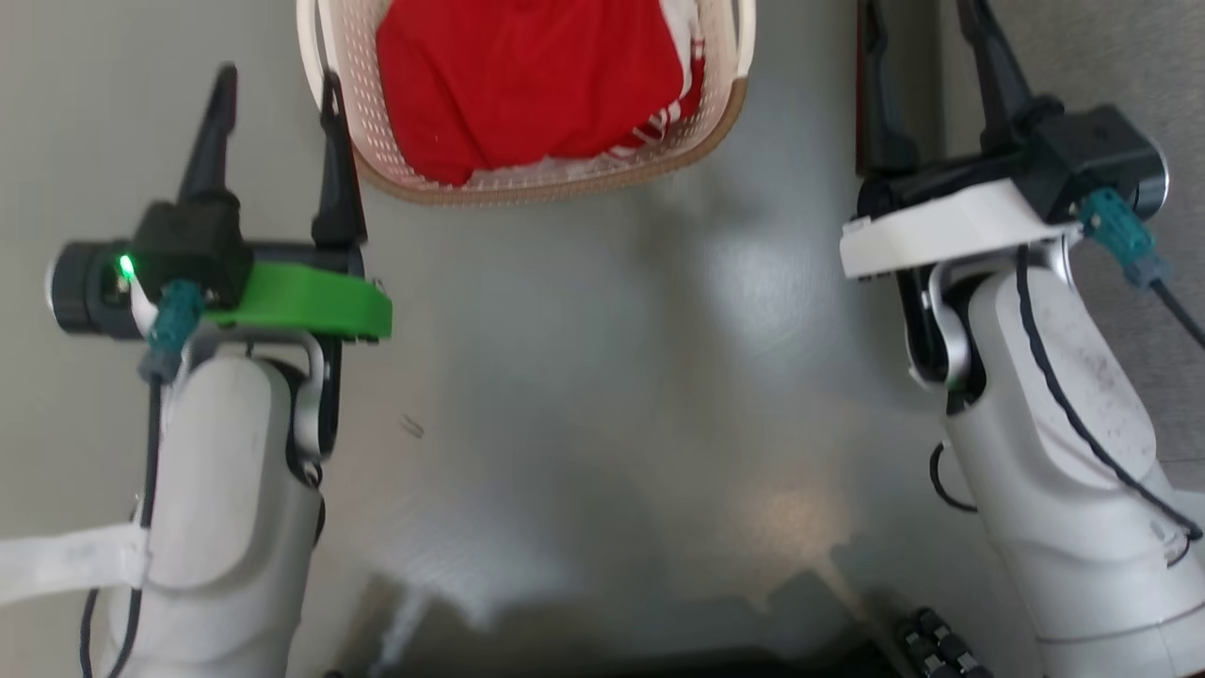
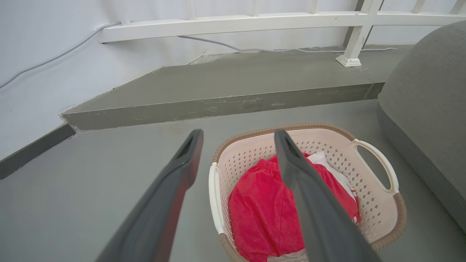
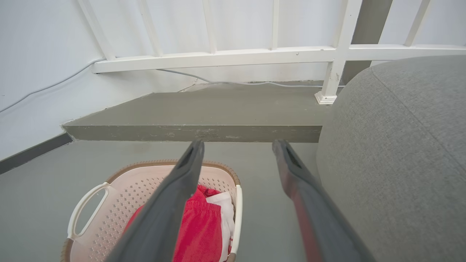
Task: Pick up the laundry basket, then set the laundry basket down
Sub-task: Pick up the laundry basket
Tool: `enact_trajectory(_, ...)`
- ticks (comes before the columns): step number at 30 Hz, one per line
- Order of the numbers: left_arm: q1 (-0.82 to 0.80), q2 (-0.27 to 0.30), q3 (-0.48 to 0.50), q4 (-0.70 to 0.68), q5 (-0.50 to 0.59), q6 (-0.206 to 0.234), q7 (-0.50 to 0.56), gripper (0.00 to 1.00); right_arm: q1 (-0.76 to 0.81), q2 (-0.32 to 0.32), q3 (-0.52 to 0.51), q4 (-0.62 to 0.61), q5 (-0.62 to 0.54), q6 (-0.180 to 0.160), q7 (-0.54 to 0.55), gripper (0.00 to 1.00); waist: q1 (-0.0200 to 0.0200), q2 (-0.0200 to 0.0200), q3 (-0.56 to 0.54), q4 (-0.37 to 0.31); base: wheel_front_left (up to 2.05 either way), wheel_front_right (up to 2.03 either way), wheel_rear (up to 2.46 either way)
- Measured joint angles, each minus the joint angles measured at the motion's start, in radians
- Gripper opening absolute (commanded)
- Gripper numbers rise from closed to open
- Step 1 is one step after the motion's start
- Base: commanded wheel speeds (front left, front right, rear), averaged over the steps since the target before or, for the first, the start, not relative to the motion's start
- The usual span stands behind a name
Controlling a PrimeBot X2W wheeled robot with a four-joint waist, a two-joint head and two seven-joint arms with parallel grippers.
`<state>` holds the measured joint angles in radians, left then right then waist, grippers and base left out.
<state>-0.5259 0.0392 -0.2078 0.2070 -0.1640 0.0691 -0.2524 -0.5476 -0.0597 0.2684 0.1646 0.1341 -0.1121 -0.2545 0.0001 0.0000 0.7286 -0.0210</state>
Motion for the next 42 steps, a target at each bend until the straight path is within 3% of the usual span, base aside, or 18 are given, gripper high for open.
enact_trajectory(10, -0.14, -0.004, 0.005, 0.048, 0.0, -0.008, -0.004, 1.0, -0.13, -0.002, -0.007, 0.075, -0.005, 0.007, 0.0, 1.0, 0.0, 0.0, 0.13, 0.011, 0.0, 0.0, 0.0)
enact_trajectory(23, -0.322, -0.008, 0.009, 0.216, 0.0, -0.028, 0.007, 1.0, -0.344, -0.005, 0.0, 0.243, -0.005, 0.032, 0.0, 1.0, 0.0, 0.0, 0.294, 0.021, 0.0, 0.0, 0.0)
enact_trajectory(42, -0.466, -0.016, 0.018, 0.484, -0.018, -0.044, 0.067, 1.0, -0.51, -0.008, 0.054, 0.548, 0.064, 0.055, 0.067, 1.0, -0.0001, 0.0, 0.325, 0.048, 0.0, 0.0, 0.0)
